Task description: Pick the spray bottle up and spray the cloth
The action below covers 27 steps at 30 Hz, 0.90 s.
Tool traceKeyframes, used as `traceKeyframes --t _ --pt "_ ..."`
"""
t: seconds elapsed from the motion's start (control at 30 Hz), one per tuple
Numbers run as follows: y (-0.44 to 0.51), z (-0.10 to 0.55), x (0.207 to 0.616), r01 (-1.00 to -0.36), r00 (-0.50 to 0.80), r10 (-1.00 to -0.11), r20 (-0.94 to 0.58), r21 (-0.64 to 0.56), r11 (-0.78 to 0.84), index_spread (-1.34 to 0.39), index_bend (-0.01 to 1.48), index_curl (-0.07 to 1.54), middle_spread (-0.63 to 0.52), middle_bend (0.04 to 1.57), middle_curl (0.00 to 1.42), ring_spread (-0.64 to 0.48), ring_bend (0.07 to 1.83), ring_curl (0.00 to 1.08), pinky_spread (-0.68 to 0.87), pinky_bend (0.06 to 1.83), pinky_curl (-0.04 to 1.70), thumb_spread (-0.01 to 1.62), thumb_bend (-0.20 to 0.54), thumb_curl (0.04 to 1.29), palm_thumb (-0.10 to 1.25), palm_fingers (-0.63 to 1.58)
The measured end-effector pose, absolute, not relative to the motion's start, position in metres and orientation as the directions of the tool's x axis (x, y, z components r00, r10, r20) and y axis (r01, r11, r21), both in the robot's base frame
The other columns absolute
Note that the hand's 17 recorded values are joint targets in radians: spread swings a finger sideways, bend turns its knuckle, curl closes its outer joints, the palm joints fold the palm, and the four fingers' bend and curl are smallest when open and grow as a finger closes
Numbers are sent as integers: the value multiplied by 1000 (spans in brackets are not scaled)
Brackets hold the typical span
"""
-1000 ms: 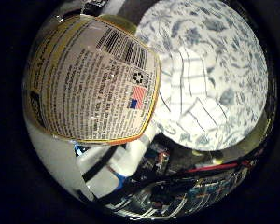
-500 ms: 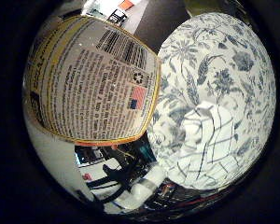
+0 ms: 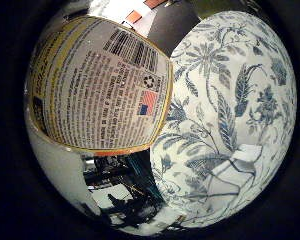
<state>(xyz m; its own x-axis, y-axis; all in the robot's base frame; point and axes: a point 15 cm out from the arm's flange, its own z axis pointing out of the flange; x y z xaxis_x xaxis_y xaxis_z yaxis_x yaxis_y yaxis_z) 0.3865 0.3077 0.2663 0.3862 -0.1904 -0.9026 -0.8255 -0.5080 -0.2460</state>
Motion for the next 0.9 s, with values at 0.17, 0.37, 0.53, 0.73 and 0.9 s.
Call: traceKeyframes --t 0.17,0.37,0.53,0.73,0.9 --pt "311 250 397 -862 318 -175 -932 -208 -462 -214 1073 783 -74 1296 616 -152 1422 602 -264 1039 1034 723 -23 836 930 1207" --pt "314 245 394 -861 311 -177 -934 -198 -469 -222 1022 786 -74 1256 607 -144 1420 567 -274 1055 966 720 -27 831 902 1201" --pt "319 243 386 -848 314 -182 -932 -189 -495 -234 950 780 -75 1226 605 -149 1351 540 -289 1085 909 670 -29 823 880 1145" --pt "329 239 372 -821 327 -184 -927 -182 -542 -284 693 778 -95 1115 584 -171 1280 529 -365 1035 810 595 -32 808 873 998" --pt "324 232 368 -806 338 -204 -919 -171 -567 -305 544 803 -115 1001 578 -192 1240 521 -453 974 749 578 -32 788 879 862"
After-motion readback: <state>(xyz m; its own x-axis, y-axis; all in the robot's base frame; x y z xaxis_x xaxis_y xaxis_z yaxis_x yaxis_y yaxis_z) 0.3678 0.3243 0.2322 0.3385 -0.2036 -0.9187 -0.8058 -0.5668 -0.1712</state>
